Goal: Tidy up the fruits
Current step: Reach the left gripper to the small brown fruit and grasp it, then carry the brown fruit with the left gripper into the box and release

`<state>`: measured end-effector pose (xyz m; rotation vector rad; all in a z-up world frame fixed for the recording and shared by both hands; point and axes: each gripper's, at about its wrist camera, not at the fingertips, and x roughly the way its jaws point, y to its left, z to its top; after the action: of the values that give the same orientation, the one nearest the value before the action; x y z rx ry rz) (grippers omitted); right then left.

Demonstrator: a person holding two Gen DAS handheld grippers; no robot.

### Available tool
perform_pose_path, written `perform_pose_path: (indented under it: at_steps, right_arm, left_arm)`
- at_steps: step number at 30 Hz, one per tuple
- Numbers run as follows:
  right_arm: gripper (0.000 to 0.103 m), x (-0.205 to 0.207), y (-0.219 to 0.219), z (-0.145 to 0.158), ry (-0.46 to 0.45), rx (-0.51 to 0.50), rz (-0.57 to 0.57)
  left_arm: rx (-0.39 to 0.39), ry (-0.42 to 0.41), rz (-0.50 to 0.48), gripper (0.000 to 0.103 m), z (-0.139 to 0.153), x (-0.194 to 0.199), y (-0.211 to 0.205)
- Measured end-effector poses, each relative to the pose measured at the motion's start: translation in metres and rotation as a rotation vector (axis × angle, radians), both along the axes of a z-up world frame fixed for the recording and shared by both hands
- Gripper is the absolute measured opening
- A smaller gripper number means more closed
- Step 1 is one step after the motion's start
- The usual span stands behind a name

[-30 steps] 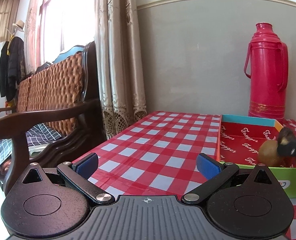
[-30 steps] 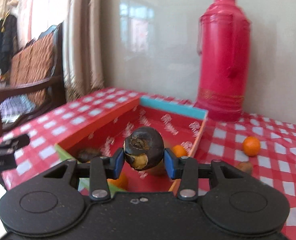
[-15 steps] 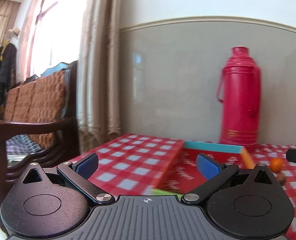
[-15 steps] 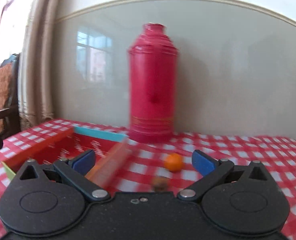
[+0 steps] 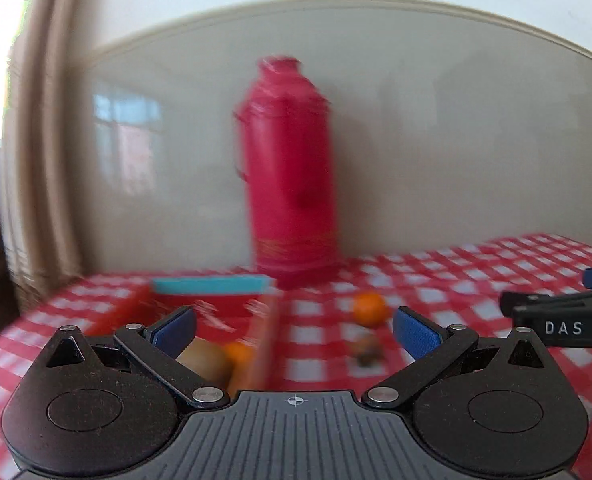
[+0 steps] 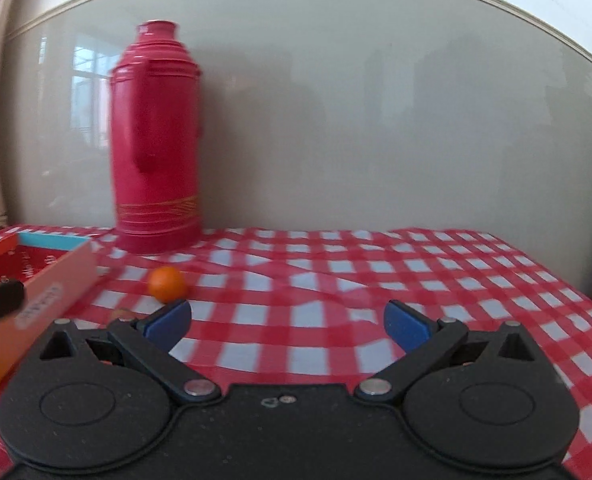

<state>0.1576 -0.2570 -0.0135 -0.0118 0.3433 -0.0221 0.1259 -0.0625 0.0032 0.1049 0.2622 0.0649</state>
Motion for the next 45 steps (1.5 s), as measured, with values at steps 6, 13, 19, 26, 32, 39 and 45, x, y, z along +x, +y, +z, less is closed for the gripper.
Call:
perform_pose_path:
  at_steps: [6,13,19,26,32,39,45]
  right_arm:
    - [0.097,0.004,-0.038,-0.008,0.024,0.014,-0.067]
    - [0.097,0.014,-0.066,-0.012,0.046,0.053,-0.129]
    - [0.097,0.022,-0.065,-0.018,0.058,0.047,-0.123]
    - [0.097,0.025,-0.066,-0.015,0.059,0.051,-0.120]
    - [0.097,0.023,-0.061,-0.012,0.056,0.056,-0.108]
    - [0.097,0.021,-0.049,-0.008,0.058,0.040,-0.090]
    - [0.097,0.021,-0.036,-0.004,0.048,0.055,-0.076]
  left_arm:
    - [0.009,0.110,-0.034,0.103,-0.017,0.031,-0.035]
    - [-0.032,0.185,-0.020,0.103,-0.025,0.079,-0.040]
    - [-0.057,0.265,-0.014,0.081,-0.039,0.111,-0.038]
    - [-0.106,0.338,-0.052,0.030,-0.046,0.123,-0.033]
    - [-0.102,0.246,-0.059,0.030,-0.027,0.099,-0.030]
    - [-0.077,0.126,-0.024,0.030,-0.001,0.060,-0.006]
    - [-0.074,0.085,0.072,0.030,0.010,0.039,0.043]
